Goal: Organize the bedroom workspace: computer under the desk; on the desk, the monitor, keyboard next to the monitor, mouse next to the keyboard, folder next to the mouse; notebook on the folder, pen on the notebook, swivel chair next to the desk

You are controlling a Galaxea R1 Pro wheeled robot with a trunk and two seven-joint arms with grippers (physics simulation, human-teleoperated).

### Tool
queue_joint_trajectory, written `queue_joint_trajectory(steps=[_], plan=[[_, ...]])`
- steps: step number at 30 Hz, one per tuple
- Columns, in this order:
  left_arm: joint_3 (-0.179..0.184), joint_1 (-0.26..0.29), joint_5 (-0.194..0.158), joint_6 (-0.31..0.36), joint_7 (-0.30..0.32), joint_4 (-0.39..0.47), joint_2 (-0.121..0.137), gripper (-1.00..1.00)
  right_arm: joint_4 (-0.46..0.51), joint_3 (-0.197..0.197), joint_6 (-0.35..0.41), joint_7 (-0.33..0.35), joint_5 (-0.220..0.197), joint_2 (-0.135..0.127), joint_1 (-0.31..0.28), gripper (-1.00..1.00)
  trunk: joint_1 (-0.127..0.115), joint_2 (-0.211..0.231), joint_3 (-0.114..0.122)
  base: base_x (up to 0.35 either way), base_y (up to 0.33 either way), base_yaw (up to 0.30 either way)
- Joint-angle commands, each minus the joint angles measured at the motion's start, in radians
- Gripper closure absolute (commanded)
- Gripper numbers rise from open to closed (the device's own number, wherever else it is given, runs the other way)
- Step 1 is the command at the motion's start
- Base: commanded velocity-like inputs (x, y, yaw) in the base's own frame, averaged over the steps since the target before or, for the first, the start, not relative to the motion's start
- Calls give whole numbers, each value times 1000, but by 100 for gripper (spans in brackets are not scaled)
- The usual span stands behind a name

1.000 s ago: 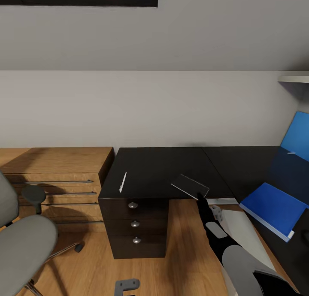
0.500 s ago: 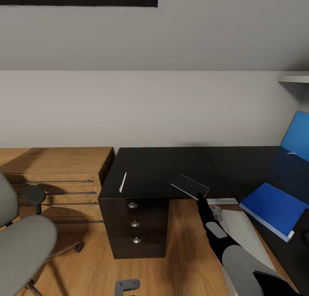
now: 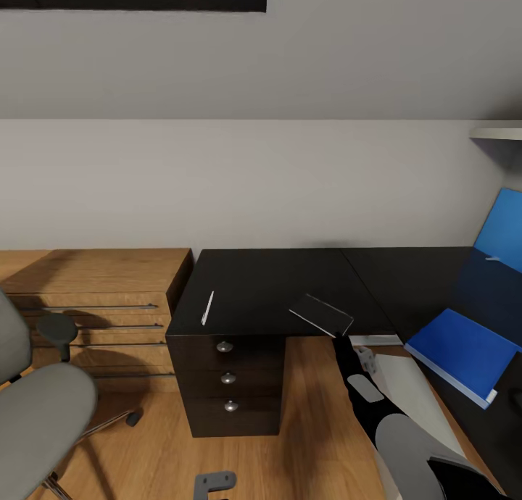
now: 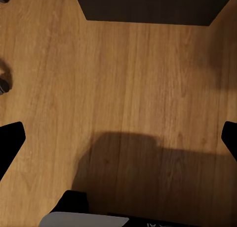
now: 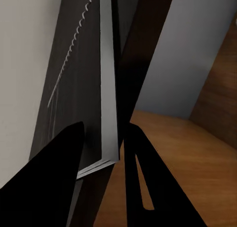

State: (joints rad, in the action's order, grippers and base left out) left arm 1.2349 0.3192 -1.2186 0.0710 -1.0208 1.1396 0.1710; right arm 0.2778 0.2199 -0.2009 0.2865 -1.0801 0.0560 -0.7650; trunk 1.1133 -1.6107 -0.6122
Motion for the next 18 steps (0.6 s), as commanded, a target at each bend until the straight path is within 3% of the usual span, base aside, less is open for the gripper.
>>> queue_joint_trajectory(steps=[1,10,18], plan=[[2,1,-1,7,-5,2,1,-100,-2,2,-1,6,-14,0,-1,100,0,-1,-1,0,0,0],[2,1,-1,7,-5,2,1,-100,-2,2,-2,9,-14,-1,-1,100,0,-1,-1,0,0,0],[2,1,-1,7,-5,2,-1,-100,-2,2,-2,11,-14,-1,-1,100,-31,55,24,0,0,0]])
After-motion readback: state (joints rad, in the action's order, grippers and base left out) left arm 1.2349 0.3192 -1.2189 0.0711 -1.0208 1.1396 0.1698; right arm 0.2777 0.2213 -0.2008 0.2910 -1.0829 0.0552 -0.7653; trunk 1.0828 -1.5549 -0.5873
